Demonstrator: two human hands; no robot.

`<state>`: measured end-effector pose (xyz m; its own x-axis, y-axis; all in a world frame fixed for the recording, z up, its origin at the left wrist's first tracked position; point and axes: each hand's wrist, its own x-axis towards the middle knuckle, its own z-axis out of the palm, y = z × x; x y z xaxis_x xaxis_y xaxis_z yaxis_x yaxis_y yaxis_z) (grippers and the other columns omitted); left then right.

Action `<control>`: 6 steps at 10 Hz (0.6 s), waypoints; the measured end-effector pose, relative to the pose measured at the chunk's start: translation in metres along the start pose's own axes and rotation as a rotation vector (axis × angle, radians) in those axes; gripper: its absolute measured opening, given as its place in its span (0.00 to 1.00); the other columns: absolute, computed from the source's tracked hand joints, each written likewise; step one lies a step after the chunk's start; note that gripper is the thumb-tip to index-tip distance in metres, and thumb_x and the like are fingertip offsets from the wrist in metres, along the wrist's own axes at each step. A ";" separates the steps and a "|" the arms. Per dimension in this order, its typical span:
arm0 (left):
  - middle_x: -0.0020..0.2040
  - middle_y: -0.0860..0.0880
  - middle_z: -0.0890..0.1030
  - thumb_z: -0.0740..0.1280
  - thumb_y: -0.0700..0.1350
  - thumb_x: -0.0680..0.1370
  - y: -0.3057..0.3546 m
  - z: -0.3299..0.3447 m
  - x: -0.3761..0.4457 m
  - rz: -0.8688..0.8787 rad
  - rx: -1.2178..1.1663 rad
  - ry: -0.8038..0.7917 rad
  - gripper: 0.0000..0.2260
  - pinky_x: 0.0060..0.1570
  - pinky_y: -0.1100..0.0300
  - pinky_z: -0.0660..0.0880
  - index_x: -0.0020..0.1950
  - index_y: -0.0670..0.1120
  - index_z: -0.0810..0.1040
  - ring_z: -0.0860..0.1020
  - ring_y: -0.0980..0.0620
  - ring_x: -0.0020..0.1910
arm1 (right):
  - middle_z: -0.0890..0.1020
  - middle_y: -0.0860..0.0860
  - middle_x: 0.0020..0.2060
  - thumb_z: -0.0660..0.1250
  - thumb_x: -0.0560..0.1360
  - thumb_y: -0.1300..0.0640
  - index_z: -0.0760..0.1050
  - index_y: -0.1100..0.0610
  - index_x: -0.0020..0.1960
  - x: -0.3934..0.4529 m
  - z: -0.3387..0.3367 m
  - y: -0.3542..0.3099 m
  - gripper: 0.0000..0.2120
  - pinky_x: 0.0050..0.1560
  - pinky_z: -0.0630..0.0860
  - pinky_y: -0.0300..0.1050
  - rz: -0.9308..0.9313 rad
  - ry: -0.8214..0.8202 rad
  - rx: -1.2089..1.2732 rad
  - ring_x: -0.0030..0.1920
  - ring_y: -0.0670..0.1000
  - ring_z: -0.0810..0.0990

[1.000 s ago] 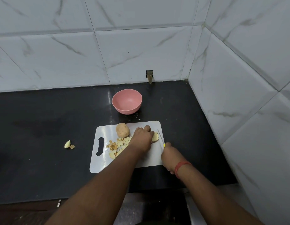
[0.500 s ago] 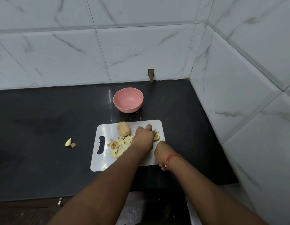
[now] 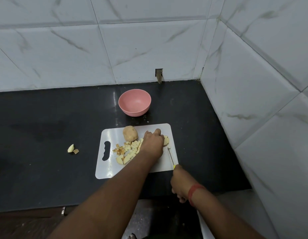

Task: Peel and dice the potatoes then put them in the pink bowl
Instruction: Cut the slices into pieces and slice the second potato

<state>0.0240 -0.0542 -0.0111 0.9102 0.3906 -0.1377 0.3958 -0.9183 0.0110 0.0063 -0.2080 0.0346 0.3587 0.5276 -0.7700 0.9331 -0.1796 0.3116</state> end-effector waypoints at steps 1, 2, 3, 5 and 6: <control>0.65 0.44 0.72 0.63 0.38 0.80 -0.001 0.003 0.001 -0.004 0.019 0.008 0.16 0.64 0.51 0.68 0.67 0.44 0.77 0.73 0.42 0.57 | 0.76 0.56 0.44 0.59 0.77 0.57 0.71 0.60 0.60 0.007 0.010 0.005 0.14 0.50 0.75 0.56 0.110 -0.136 1.126 0.44 0.60 0.76; 0.65 0.45 0.73 0.64 0.40 0.80 -0.005 0.005 0.003 -0.014 -0.028 -0.001 0.16 0.71 0.47 0.63 0.68 0.45 0.77 0.75 0.43 0.58 | 0.73 0.55 0.35 0.50 0.74 0.55 0.65 0.58 0.56 0.009 0.005 0.014 0.14 0.34 0.76 0.44 0.275 0.235 1.663 0.32 0.55 0.76; 0.64 0.45 0.74 0.67 0.43 0.80 -0.012 0.011 0.006 -0.013 -0.099 0.001 0.17 0.75 0.46 0.55 0.68 0.46 0.77 0.77 0.44 0.59 | 0.72 0.53 0.35 0.49 0.70 0.52 0.61 0.56 0.53 0.014 -0.014 0.021 0.14 0.34 0.73 0.37 0.208 0.282 1.610 0.31 0.52 0.75; 0.63 0.46 0.76 0.67 0.46 0.80 -0.017 0.019 0.007 -0.007 -0.163 0.026 0.14 0.76 0.48 0.55 0.64 0.46 0.79 0.77 0.46 0.60 | 0.73 0.55 0.33 0.53 0.81 0.59 0.65 0.57 0.48 0.043 -0.035 0.030 0.04 0.29 0.69 0.38 0.335 0.138 1.750 0.27 0.51 0.73; 0.62 0.46 0.76 0.67 0.44 0.79 -0.017 0.020 0.008 0.002 -0.183 0.025 0.13 0.76 0.49 0.54 0.64 0.46 0.80 0.77 0.47 0.59 | 0.73 0.56 0.32 0.53 0.81 0.58 0.67 0.60 0.46 0.048 -0.039 0.029 0.09 0.30 0.69 0.39 0.365 0.088 1.748 0.28 0.52 0.71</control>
<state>0.0223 -0.0367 -0.0321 0.9127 0.3927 -0.1132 0.4079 -0.8928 0.1913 0.0496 -0.1557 0.0277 0.5851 0.2920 -0.7566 -0.2229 -0.8391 -0.4962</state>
